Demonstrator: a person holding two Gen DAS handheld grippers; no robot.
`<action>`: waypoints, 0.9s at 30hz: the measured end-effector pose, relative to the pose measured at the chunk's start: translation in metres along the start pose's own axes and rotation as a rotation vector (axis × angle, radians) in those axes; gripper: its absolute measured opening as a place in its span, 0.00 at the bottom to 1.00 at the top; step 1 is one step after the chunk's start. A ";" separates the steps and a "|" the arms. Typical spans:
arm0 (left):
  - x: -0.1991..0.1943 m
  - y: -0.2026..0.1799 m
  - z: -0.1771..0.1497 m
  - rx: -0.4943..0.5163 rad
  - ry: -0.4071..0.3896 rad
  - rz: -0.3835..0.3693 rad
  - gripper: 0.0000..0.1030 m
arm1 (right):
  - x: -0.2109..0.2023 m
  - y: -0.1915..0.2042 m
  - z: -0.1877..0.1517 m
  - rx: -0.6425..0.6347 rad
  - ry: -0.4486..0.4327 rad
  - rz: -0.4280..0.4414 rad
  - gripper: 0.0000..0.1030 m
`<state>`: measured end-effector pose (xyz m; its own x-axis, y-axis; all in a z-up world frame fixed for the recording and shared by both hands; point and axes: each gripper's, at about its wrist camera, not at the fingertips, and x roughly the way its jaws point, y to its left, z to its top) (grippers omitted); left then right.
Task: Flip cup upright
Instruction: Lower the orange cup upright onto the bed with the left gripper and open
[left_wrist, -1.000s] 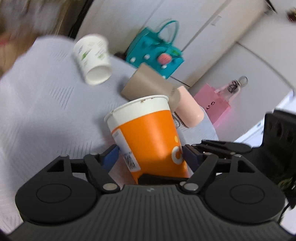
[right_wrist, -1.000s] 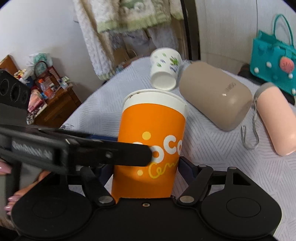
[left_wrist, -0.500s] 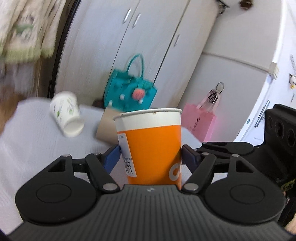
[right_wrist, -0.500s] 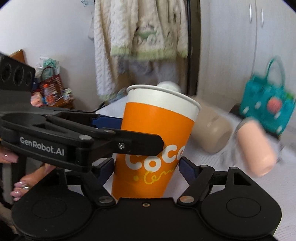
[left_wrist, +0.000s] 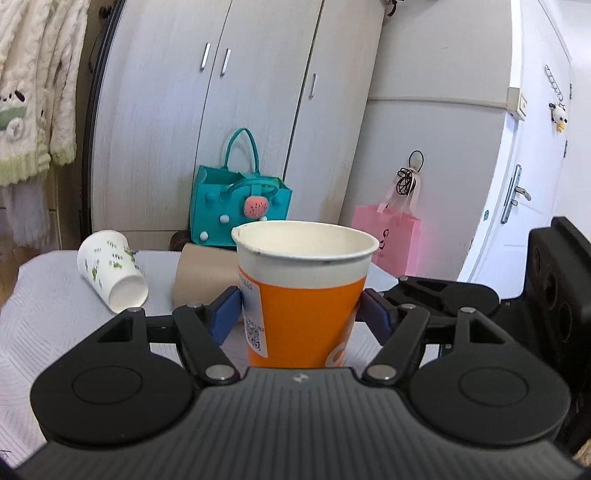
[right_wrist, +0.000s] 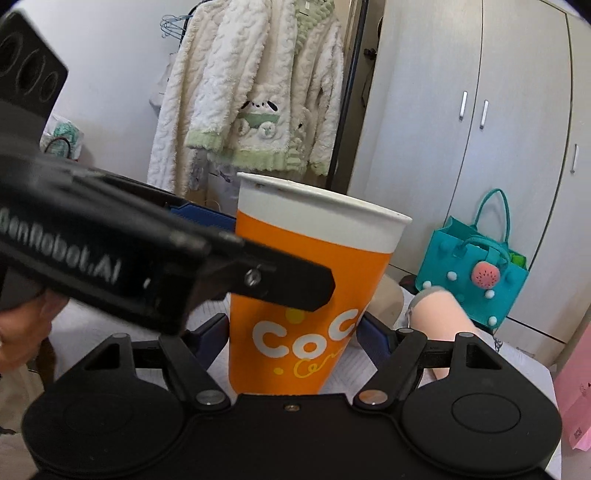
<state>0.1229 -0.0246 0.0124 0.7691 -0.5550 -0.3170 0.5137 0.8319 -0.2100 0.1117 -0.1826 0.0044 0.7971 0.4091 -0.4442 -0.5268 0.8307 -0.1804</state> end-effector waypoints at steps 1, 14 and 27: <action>0.001 0.000 -0.003 0.011 -0.001 0.002 0.68 | 0.002 0.001 -0.002 0.006 0.001 -0.003 0.77; -0.006 -0.013 -0.020 0.088 -0.004 0.003 0.68 | -0.001 0.008 -0.028 0.047 -0.025 -0.029 0.75; -0.016 -0.014 -0.028 0.024 0.032 -0.033 0.74 | -0.011 0.020 -0.035 -0.008 -0.060 -0.088 0.90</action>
<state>0.0929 -0.0270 -0.0056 0.7393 -0.5813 -0.3399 0.5475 0.8128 -0.1991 0.0817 -0.1839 -0.0254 0.8563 0.3569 -0.3733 -0.4563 0.8614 -0.2231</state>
